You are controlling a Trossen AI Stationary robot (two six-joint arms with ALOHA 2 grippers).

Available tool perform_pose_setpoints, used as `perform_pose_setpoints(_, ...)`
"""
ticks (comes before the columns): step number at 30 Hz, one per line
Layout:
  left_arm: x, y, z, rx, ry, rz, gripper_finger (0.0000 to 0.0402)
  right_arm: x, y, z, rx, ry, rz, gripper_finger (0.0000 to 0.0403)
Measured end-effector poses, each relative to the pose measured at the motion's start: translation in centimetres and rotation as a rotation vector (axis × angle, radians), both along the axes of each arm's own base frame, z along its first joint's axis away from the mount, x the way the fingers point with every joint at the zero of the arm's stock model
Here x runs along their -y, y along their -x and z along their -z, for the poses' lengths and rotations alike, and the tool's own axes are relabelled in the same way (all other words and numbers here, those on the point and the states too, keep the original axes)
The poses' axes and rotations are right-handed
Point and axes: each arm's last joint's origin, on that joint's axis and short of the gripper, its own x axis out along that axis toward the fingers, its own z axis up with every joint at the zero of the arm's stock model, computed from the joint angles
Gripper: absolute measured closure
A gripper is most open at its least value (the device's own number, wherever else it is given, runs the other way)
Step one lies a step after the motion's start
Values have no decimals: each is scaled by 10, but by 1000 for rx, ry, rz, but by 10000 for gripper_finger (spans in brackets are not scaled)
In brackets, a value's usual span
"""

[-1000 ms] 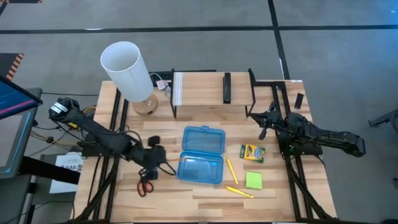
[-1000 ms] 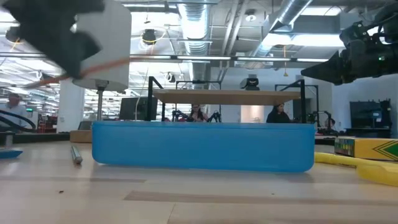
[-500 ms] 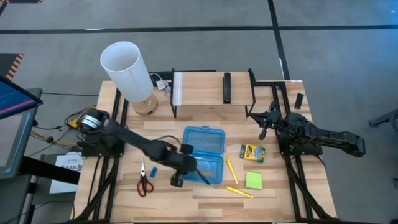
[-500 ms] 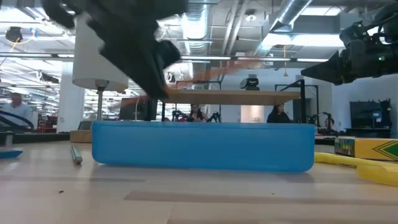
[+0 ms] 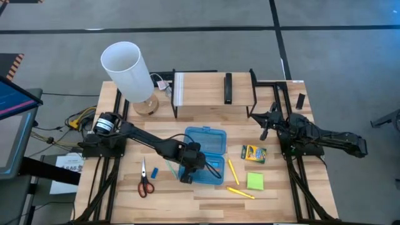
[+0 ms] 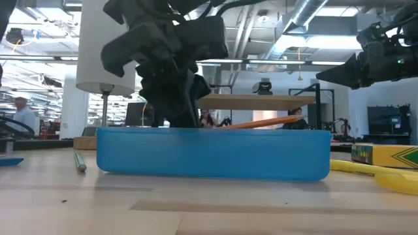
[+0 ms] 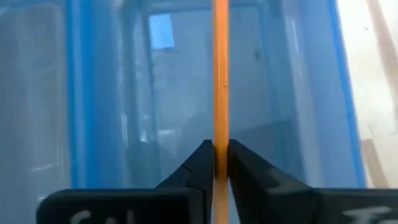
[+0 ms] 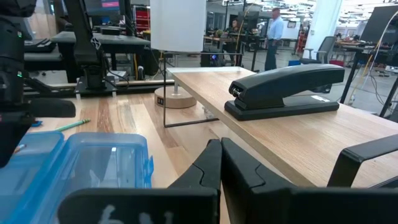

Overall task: Pack school essentials
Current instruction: Put the orange pencil into the blue supply box, then put the bottom yellow pen into the blue supply box

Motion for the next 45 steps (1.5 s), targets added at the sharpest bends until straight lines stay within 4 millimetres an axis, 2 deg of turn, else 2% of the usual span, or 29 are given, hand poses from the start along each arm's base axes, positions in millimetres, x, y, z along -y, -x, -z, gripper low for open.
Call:
perform_pose_setpoints(7,-1,1,-3,8,-36,17,280,0,0,0,0,0,0,375)
perform_pose_setpoints(14,-1,11,-30,103,-26,38,266,0,0,0,0,0,0,376)
perform_pose_setpoints(21,-8,53,-46,302,30,46,271,0,0,0,0,0,0,374)
perform_pose_setpoints(29,-23,109,-68,713,185,20,271,0,0,0,0,0,0,376)
perform_pose_setpoints(32,-28,125,-72,818,222,9,271,0,0,0,0,0,0,376)
perform_pose_setpoints(39,-29,146,-75,928,273,11,271,0,0,0,1,0,0,375)
perform_pose_setpoints(45,-15,152,-78,947,310,72,271,0,0,0,0,0,0,376)
